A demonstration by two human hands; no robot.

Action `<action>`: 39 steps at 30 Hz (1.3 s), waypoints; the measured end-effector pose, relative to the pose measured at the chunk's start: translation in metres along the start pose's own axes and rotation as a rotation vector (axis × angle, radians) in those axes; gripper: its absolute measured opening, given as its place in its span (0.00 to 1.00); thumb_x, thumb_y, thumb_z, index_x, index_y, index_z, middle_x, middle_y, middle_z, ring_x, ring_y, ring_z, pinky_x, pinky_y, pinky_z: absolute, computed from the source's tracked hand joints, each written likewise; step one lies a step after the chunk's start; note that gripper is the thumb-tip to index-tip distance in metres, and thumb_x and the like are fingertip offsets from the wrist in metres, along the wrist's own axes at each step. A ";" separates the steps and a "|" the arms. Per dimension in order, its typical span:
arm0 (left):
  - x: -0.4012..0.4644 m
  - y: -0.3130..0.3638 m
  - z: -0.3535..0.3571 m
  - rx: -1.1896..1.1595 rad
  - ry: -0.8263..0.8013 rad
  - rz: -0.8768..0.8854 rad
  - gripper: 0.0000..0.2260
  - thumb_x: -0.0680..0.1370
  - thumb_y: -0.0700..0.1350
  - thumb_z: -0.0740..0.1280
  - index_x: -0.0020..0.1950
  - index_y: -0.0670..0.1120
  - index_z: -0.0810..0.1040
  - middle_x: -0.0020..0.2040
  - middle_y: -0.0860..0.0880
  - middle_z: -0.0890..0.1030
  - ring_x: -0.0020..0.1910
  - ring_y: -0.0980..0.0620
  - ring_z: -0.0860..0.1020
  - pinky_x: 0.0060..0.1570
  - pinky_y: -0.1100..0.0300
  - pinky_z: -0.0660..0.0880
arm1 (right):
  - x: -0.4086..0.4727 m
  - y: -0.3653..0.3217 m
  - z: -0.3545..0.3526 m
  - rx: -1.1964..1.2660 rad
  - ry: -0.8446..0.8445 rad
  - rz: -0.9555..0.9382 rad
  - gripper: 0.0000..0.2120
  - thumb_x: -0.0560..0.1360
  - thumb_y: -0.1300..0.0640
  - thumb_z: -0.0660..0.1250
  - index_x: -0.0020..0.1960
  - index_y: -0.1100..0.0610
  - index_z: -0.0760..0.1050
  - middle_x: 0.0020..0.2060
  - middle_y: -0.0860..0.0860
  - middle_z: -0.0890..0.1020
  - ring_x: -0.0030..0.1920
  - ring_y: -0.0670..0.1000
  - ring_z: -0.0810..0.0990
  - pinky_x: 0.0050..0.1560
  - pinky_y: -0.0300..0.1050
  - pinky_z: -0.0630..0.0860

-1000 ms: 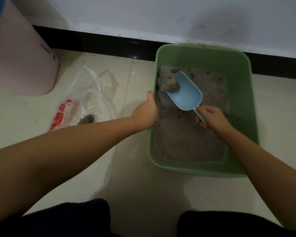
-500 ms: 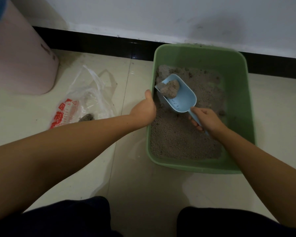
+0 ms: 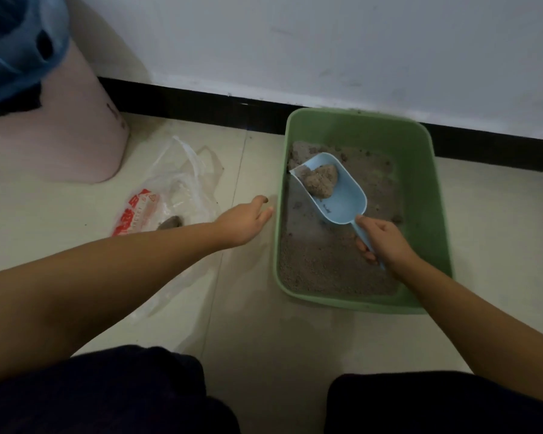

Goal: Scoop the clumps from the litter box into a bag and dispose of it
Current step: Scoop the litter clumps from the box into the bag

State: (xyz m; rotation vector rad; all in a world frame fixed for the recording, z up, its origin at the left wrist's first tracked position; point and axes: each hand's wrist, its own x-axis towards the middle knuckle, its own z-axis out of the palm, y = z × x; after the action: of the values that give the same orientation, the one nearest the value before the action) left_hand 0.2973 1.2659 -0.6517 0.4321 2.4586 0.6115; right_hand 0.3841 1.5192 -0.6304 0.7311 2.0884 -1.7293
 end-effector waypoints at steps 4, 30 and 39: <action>-0.016 -0.029 -0.013 0.055 0.090 -0.030 0.18 0.83 0.52 0.51 0.64 0.43 0.70 0.56 0.39 0.79 0.52 0.41 0.77 0.49 0.52 0.71 | -0.013 -0.017 -0.005 -0.063 0.003 -0.084 0.19 0.81 0.52 0.57 0.33 0.58 0.69 0.23 0.53 0.69 0.18 0.47 0.62 0.22 0.35 0.59; -0.096 -0.203 -0.042 -0.160 0.399 -0.492 0.16 0.81 0.50 0.56 0.50 0.40 0.77 0.48 0.40 0.80 0.48 0.42 0.77 0.44 0.57 0.69 | 0.015 -0.107 0.195 -0.782 -0.571 -0.025 0.20 0.80 0.47 0.57 0.39 0.60 0.76 0.27 0.53 0.73 0.22 0.47 0.67 0.23 0.37 0.64; -0.104 -0.211 -0.043 -0.213 0.465 -0.503 0.16 0.82 0.47 0.54 0.49 0.38 0.76 0.50 0.37 0.80 0.50 0.39 0.77 0.48 0.52 0.72 | 0.012 -0.158 0.226 -1.132 -0.554 -0.151 0.21 0.80 0.48 0.56 0.37 0.60 0.76 0.26 0.51 0.75 0.24 0.49 0.68 0.26 0.39 0.67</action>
State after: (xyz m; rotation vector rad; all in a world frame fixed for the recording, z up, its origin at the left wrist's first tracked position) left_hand 0.3185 1.0295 -0.6811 -0.4554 2.7327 0.8054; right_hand 0.2674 1.2806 -0.5569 -0.2254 2.2262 -0.4503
